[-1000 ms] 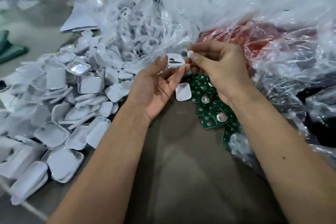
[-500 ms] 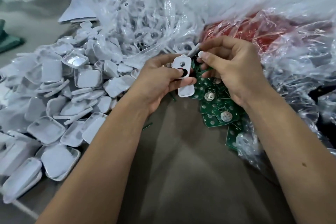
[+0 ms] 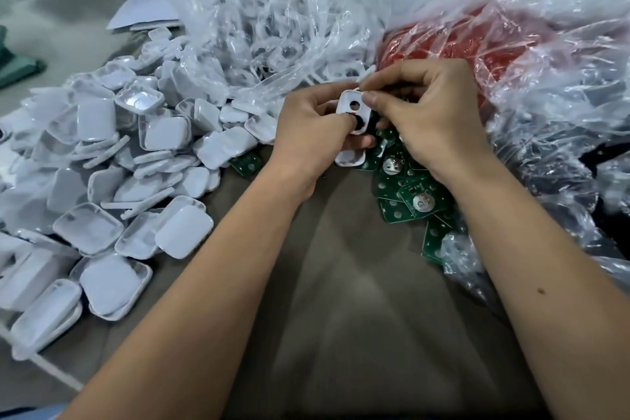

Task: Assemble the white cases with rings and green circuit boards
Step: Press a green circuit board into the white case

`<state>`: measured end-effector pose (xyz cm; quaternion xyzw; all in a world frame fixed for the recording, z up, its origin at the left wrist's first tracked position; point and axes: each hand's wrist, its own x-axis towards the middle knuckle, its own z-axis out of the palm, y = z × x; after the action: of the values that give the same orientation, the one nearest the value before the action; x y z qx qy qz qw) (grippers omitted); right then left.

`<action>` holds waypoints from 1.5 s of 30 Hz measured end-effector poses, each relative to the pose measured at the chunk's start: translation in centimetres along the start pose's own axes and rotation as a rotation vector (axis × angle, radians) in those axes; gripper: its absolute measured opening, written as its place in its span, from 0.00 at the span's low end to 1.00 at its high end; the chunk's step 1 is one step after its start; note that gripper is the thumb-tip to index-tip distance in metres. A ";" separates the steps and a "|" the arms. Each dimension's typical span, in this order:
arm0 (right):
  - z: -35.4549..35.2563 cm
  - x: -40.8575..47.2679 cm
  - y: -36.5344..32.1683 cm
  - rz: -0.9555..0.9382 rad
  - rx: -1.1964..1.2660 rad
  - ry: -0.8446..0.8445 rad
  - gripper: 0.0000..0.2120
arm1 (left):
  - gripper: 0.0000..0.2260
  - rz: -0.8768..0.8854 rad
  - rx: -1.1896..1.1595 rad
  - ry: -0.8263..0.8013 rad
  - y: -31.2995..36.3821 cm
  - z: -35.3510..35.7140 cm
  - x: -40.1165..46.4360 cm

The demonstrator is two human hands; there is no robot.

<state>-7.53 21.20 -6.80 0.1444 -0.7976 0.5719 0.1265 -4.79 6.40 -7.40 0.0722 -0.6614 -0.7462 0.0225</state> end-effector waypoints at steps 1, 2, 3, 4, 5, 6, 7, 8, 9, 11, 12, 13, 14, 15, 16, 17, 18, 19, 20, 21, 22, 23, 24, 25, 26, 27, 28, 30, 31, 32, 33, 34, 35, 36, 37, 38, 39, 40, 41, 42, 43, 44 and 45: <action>0.0 0.0 0.0 0.001 -0.007 0.004 0.05 | 0.18 0.015 0.023 0.010 0.0 0.1 0.0; -0.1 0.0 0.0 -0.004 -0.019 0.008 0.05 | 0.18 0.031 0.046 0.018 0.0 0.2 -0.1; -0.1 0.0 0.0 -0.019 -0.045 0.008 0.05 | 0.18 0.047 0.069 0.025 -0.1 0.2 -0.1; 0.0 -0.1 -0.1 -0.041 -0.082 0.007 0.05 | 0.18 0.066 0.093 0.030 -0.1 0.2 -0.2; 0.0 -0.2 -0.2 -0.064 -0.121 0.006 0.05 | 0.18 0.085 0.117 0.034 -0.1 0.2 -0.2; 0.1 -0.2 -0.4 -0.081 -0.154 0.007 0.04 | 0.18 0.100 0.141 0.034 -0.1 0.2 -0.3; 0.1 -0.3 -0.5 -0.094 -0.178 0.005 0.04 | 0.18 0.114 0.161 0.032 -0.1 0.3 -0.4; 0.1 -0.4 -0.6 -0.102 -0.194 0.000 0.04 | 0.18 0.127 0.174 0.029 -0.1 0.3 -0.4; 0.1 -0.4 -0.7 -0.108 -0.206 -0.007 0.03 | 0.18 0.140 0.181 0.023 -0.1 0.3 -0.5; 0.2 -0.3 -0.8 -0.109 -0.244 -0.015 0.04 | 0.18 0.154 0.184 0.012 0.0 0.3 -0.6; 0.2 -0.3 -0.8 -0.100 -0.270 -0.011 0.04 | 0.18 0.155 0.181 0.008 0.0 0.4 -0.6; 0.2 -0.2 -0.8 -0.087 -0.288 -0.005 0.05 | 0.18 0.156 0.179 0.004 -0.1 0.4 -0.6; 0.2 -0.1 -0.8 -0.075 -0.296 -0.005 0.05 | 0.18 0.159 0.178 0.000 -0.1 0.4 -0.6; 0.2 -0.1 -0.8 -0.064 -0.295 -0.009 0.05 | 0.18 0.165 0.181 -0.005 -0.1 0.4 -0.5; 0.2 0.0 -0.8 -0.054 -0.289 -0.015 0.05 | 0.18 0.169 0.184 -0.009 -0.2 0.4 -0.5; 0.2 0.0 -0.8 -0.046 -0.279 -0.021 0.05 | 0.18 0.172 0.186 -0.012 -0.2 0.4 -0.5; 0.1 0.0 -0.8 -0.038 -0.265 -0.027 0.05 | 0.18 0.174 0.187 -0.014 -0.2 0.4 -0.5; 0.1 0.0 -0.8 -0.029 -0.254 -0.034 0.05 | 0.18 0.174 0.186 -0.016 -0.3 0.4 -0.5; 0.1 0.0 -0.8 -0.023 -0.247 -0.041 0.05 | 0.18 0.175 0.187 -0.016 -0.3 0.3 -0.5; 0.1 0.0 -0.8 -0.018 -0.247 -0.047 0.04 | 0.18 0.175 0.189 -0.018 -0.3 0.3 -0.5; 0.1 0.0 -0.8 -0.016 -0.251 -0.052 0.04 | 0.18 0.174 0.190 -0.021 -0.3 0.3 -0.5; 0.1 0.0 -0.8 -0.015 -0.258 -0.056 0.04 | 0.18 0.174 0.192 -0.024 -0.4 0.3 -0.5; 0.1 -0.1 -0.9 -0.014 -0.263 -0.059 0.04 | 0.18 0.174 0.191 -0.026 -0.3 0.3 -0.6; 0.2 -0.1 -0.8 -0.013 -0.267 -0.062 0.04 | 0.18 0.174 0.191 -0.027 -0.3 0.2 -0.6; 0.2 -0.1 -0.9 -0.014 -0.274 -0.065 0.04 | 0.18 0.176 0.194 -0.026 -0.2 0.2 -0.6; 0.2 -0.1 -0.9 -0.016 -0.282 -0.069 0.04 | 0.18 0.181 0.199 -0.026 -0.1 0.2 -0.5; 0.2 -0.1 -1.0 -0.018 -0.290 -0.071 0.05 | 0.19 0.189 0.206 -0.026 -0.1 0.2 -0.5; 0.2 -0.1 -1.0 -0.025 -0.299 -0.067 0.05 | 0.20 0.203 0.218 -0.032 0.0 0.1 -0.6; 0.1 -0.1 -1.0 -0.036 -0.300 -0.058 0.05 | 0.20 0.210 0.225 -0.038 0.0 0.1 -0.6; 0.1 -0.1 -1.0 -0.048 -0.296 -0.049 0.04 | 0.20 0.214 0.232 -0.041 0.0 0.1 -0.6; 0.2 -0.2 -0.9 -0.060 -0.285 -0.043 0.04 | 0.20 0.216 0.234 -0.041 0.0 0.1 -0.7; 0.2 -0.2 -0.9 -0.070 -0.268 -0.039 0.04 | 0.20 0.214 0.231 -0.037 0.1 0.1 -0.6; 0.3 -0.3 -0.8 -0.075 -0.253 -0.035 0.04 | 0.20 0.207 0.226 -0.032 0.1 0.1 -0.7; 0.3 -0.3 -0.8 -0.078 -0.243 -0.027 0.04 | 0.20 0.200 0.224 -0.029 0.1 0.1 -0.6; 0.4 -0.3 -0.8 -0.077 -0.239 -0.018 0.04 | 0.20 0.192 0.224 -0.027 0.1 0.1 -0.6; 0.4 -0.3 -0.7 -0.070 -0.237 -0.012 0.04 | 0.20 0.184 0.224 -0.027 0.1 0.1 -0.6; 0.4 -0.4 -0.6 -0.059 -0.232 -0.007 0.05 | 0.19 0.176 0.222 -0.027 0.1 0.1 -0.5; 0.4 -0.3 -0.5 -0.046 -0.217 -0.001 0.06 | 0.19 0.168 0.217 -0.025 0.1 0.0 -0.5; 0.4 -0.3 -0.5 -0.026 -0.195 0.008 0.08 | 0.18 0.163 0.210 -0.023 0.1 0.0 -0.5; 0.3 -0.3 -0.4 0.000 -0.173 0.018 0.12 | 0.18 0.159 0.202 -0.022 0.1 -0.1 -0.5; 0.2 -0.3 -0.3 0.025 -0.159 0.025 0.14 | 0.18 0.154 0.191 -0.024 0.1 -0.1 -0.5; 0.0 -0.2 -0.2 0.042 -0.151 0.027 0.16 | 0.18 0.150 0.180 -0.030 0.1 -0.1 -0.5; -0.1 -0.1 -0.2 0.054 -0.144 0.023 0.15 | 0.19 0.146 0.169 -0.037 0.1 -0.1 -0.5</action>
<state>-7.32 21.29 -6.62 0.1070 -0.8388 0.5177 0.1302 -4.25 6.36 -7.29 0.0116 -0.7259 -0.6853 0.0582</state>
